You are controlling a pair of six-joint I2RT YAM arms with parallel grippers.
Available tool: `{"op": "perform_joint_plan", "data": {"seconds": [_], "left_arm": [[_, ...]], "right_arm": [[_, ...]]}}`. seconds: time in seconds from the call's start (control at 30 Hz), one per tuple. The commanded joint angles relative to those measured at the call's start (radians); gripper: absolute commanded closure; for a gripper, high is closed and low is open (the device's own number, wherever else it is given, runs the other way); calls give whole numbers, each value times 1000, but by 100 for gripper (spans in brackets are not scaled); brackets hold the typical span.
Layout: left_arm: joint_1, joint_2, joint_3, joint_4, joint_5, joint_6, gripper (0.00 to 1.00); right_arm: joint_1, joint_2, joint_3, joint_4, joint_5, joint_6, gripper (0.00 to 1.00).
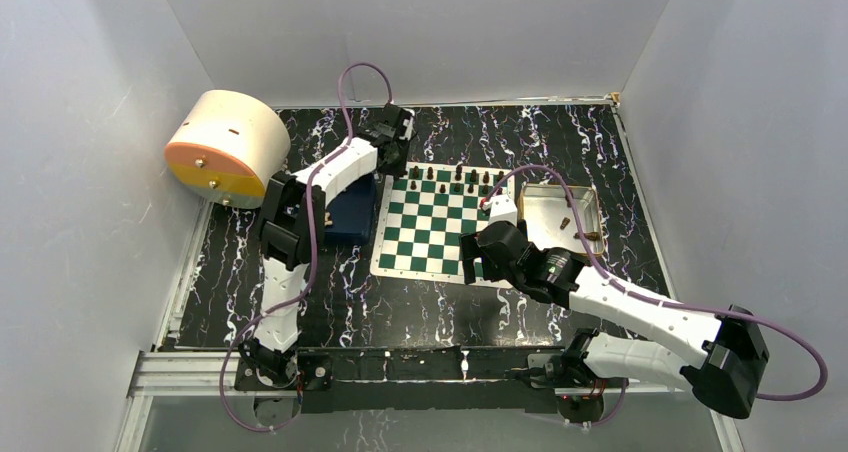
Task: Set up the chess pieces on the board
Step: Place the chess piece on the chessboard.
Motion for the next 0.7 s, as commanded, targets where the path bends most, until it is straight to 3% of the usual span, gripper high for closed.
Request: {"op": "perform_joint_plan", "data": {"seconds": [0.0, 0.67], "left_arm": [[17, -1, 51, 25, 10, 17, 92], [24, 108, 150, 42, 47, 39, 92]], "right_arm": [[4, 8, 45, 14, 21, 3, 1], [3, 17, 44, 15, 40, -9, 1]]}}
